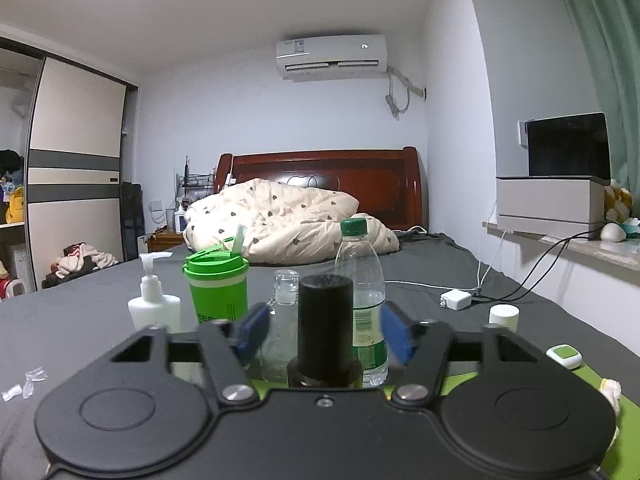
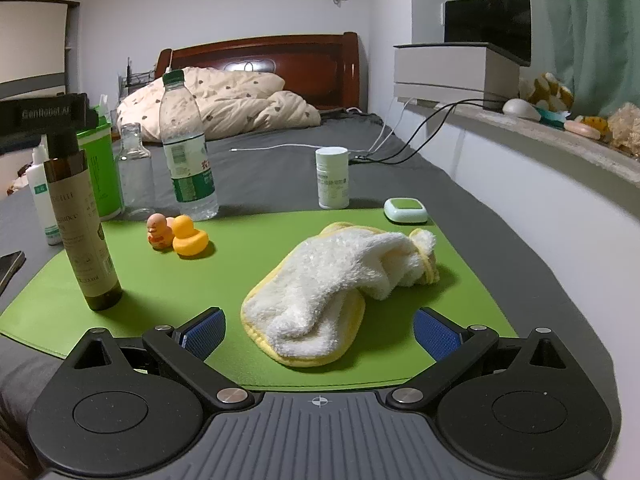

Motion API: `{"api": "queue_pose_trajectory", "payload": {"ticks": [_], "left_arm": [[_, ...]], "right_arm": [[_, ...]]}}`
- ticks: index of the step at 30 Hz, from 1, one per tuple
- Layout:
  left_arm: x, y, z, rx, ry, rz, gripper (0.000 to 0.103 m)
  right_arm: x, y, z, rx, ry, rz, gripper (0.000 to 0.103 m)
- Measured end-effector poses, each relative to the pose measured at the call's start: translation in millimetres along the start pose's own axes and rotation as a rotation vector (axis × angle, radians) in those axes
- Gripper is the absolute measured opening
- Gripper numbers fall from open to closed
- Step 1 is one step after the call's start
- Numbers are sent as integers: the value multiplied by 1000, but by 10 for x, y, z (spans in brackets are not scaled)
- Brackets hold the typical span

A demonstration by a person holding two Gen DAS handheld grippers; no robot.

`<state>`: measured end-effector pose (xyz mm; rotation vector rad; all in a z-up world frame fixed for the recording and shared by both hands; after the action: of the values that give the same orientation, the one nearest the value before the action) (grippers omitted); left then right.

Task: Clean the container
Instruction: 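Close the left gripper on the brown spray bottle and lift it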

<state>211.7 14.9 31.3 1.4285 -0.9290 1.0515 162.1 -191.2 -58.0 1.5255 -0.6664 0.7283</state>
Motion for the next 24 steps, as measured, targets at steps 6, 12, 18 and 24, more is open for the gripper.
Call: {"api": "queue_pose_trajectory", "payload": {"ticks": [6,12,18,24], "left_arm": [[52,-32,7,-9,11,-20,29],[62,-27,-13,-6,13,-25,28],[142,-10,2,-23,17,-1,28],[343,-25,145,-51,-10,32,28]], "right_arm": [[1,-34,-8,8,3,-8,101],[-6,-53,-37,16,10,-14,101],[-5,-50,-53,24,9,-12,101],[36,-29,-4,25,-7,2,101]]}}
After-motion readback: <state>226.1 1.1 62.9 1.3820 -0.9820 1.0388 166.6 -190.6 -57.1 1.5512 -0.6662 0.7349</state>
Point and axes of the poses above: each gripper's, at about its wrist camera, not at the fingertips, and y roughly against the way its jaws point, z to its right, x to its top, the point moved 6 cm from there along -y, roughly the way its jaws point, and after that the axes turned 9 degrees about -z, right-handed, at the moved point
